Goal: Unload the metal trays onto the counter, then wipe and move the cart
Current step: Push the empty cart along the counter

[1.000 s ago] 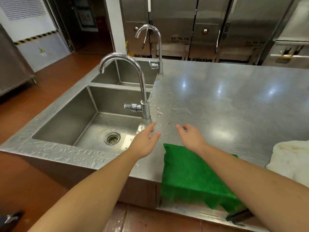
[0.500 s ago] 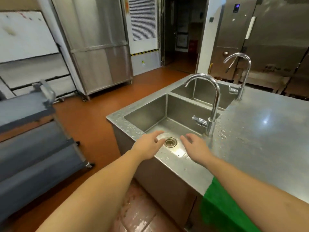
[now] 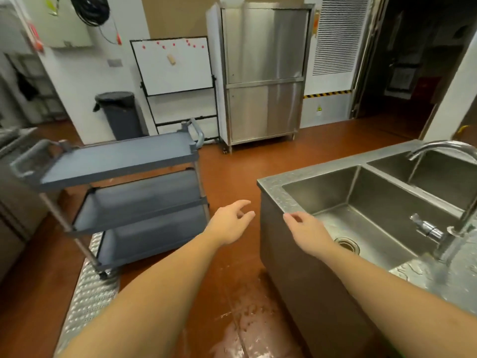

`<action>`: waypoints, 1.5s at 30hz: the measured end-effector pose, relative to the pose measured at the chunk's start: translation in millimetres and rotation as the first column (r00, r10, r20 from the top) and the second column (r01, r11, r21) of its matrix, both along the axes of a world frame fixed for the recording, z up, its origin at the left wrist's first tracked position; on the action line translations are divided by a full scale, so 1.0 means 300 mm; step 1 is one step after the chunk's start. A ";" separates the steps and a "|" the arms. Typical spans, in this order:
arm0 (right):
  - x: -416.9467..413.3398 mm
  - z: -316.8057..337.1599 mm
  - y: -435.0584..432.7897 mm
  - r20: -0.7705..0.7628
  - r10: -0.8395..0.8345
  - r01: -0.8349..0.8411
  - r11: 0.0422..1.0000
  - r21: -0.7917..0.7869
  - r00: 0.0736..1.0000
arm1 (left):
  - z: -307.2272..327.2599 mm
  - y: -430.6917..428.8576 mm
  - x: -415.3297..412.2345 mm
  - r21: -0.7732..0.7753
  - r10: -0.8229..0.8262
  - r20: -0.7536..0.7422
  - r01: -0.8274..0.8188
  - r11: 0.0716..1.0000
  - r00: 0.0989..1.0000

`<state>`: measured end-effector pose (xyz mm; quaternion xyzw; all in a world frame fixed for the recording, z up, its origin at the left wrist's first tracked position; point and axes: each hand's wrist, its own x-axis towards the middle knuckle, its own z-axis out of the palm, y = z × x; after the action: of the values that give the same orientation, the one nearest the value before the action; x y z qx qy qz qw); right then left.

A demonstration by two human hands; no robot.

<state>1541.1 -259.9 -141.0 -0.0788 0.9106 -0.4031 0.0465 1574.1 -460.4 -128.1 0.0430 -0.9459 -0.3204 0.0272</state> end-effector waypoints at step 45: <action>-1.345 0.015 -1.143 -0.016 0.244 -0.242 0.968 0.060 0.970 | -0.008 -0.991 -1.228 0.025 0.200 0.006 -0.200 0.979 0.980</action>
<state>1137.7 -602.8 -136.4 -0.1931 0.9059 -0.3668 0.0870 1205.7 -757.7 -130.6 0.1388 -0.9327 -0.3280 0.0569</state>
